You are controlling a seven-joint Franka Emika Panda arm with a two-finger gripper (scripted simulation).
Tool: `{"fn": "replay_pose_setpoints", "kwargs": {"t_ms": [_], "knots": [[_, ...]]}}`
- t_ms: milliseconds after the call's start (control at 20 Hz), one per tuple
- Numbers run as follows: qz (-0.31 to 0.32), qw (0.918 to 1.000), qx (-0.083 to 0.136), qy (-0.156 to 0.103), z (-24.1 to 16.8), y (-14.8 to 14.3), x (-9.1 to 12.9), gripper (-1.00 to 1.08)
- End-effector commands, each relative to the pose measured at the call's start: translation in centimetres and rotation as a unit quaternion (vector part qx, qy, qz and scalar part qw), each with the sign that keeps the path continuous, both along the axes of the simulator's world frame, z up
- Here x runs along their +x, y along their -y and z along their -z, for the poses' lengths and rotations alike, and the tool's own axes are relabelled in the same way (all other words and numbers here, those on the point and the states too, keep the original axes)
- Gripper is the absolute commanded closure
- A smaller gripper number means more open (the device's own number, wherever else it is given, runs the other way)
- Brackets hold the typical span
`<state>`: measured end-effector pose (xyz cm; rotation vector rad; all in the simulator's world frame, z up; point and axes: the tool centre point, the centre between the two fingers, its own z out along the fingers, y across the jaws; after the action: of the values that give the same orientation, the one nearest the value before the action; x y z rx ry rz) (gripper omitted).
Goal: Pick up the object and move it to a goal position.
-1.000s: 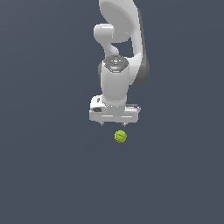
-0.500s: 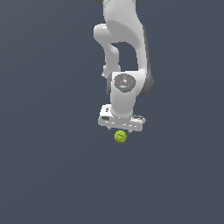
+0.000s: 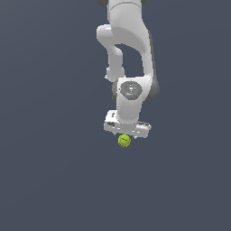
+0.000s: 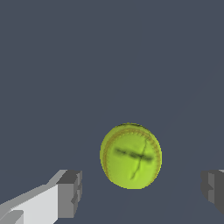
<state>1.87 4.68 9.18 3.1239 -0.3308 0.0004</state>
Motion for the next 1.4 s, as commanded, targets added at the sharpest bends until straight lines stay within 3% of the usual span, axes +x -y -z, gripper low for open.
{"fn": "replay_pose_setpoints", "kwargs": {"t_ms": [0, 700, 750, 1350], "knots": [[0.000, 1.0000, 0.000, 0.000, 0.3, 0.0, 0.0, -0.92], [0.002, 1.0000, 0.000, 0.000, 5.0, 0.0, 0.0, -0.92], [0.002, 1.0000, 0.000, 0.000, 5.0, 0.0, 0.0, 1.08], [0.001, 1.0000, 0.000, 0.001, 4.9, 0.0, 0.0, 1.08]]}}
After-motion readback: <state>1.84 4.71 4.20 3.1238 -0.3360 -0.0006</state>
